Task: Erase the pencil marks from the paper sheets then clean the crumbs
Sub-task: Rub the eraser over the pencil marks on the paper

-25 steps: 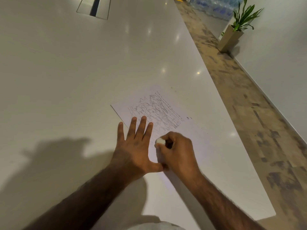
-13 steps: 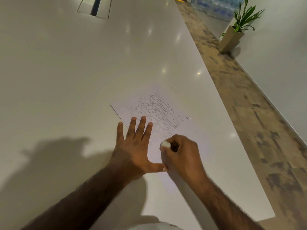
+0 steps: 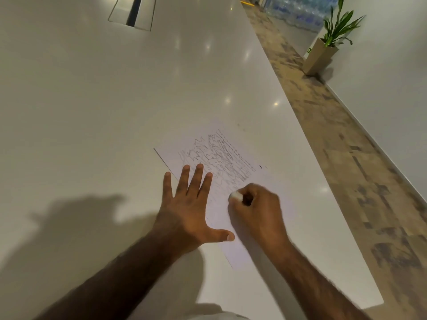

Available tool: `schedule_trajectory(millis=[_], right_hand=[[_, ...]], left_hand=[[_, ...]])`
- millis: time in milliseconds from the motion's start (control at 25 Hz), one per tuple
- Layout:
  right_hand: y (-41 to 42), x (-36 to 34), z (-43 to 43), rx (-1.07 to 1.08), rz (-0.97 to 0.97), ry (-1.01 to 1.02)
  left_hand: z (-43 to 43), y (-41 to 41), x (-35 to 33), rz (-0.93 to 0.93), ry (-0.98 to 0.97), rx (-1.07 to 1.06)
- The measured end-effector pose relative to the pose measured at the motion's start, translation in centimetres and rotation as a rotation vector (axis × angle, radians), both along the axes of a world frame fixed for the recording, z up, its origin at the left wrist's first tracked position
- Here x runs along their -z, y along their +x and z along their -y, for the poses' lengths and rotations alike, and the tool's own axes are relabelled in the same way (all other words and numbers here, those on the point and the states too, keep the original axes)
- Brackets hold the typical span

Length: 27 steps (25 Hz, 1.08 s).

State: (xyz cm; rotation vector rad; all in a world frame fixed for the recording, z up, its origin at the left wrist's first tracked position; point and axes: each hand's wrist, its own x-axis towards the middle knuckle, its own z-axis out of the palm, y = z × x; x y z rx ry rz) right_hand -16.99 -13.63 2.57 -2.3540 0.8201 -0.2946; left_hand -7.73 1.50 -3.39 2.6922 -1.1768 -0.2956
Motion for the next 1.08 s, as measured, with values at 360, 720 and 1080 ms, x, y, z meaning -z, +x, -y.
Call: schedule_trajectory(millis=[360,720,1080], right_hand=[[0.2,0.5,3.9,-0.072,-0.032,-0.077],[-0.5,0.1,4.3,-0.295,-0.095,-0.205],[-1.2,-0.2,0.2,-0.345,-0.098,-0.262]], left_hand=[[0.1,0.2,-0.9,-0.049,0.068,0.008],[0.0,0.4,-0.3,-0.032,-0.016,0.053],[0.5,-0.1,-0.2,0.024,0.004,0.011]])
